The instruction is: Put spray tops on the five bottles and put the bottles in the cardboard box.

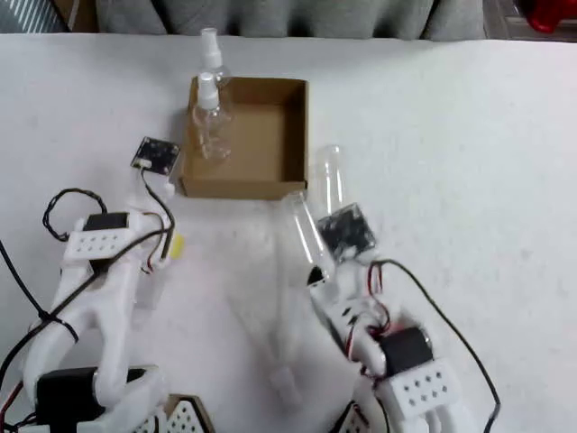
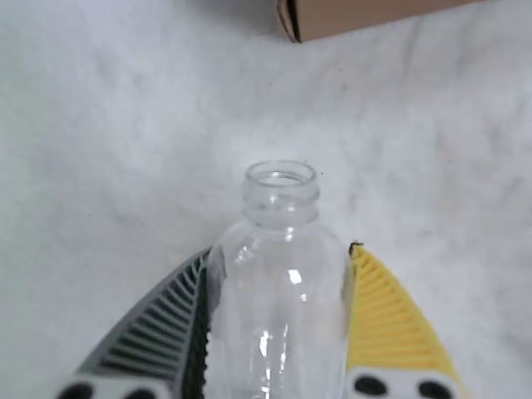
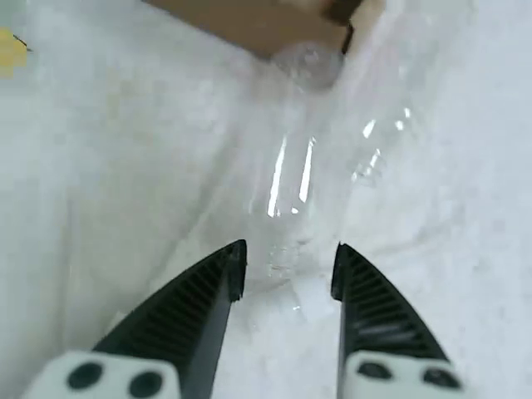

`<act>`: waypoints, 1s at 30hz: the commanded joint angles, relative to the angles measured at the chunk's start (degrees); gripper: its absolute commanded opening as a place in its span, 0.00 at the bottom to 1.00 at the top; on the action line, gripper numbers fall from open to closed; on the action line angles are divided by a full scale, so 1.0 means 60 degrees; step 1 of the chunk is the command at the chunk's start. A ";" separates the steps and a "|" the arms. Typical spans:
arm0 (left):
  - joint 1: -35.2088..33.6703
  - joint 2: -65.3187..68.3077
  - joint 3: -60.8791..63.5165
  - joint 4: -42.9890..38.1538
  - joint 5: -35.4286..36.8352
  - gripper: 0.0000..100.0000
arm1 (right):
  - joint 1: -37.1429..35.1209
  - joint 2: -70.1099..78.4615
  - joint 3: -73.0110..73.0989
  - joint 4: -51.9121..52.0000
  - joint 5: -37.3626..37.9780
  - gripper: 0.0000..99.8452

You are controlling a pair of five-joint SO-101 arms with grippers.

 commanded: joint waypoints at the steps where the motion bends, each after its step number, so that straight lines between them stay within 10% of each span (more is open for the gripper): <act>1: -0.0125 -0.0081 -0.0103 0.0073 -0.0103 0.02 | 0.0755 0.2029 -0.1377 0.0139 -0.0601 0.15; 6: -0.0125 -0.0081 -0.0103 0.0073 -0.0103 0.02 | 0.0886 0.4491 -0.2945 0.1165 0.0527 0.15; 12: -0.0125 -0.0081 -0.0088 0.0073 -0.0103 0.02 | 0.1751 0.5473 -0.4952 0.2527 0.7077 0.15; 21: -0.0125 -0.0081 -0.0088 0.0000 -0.0103 0.02 | 0.2044 0.5531 -0.3824 0.3304 1.3465 0.15; 30: -0.0110 -0.0081 -0.0103 0.0000 -0.0264 0.02 | 0.1443 0.5619 -0.3516 0.2733 1.4476 0.23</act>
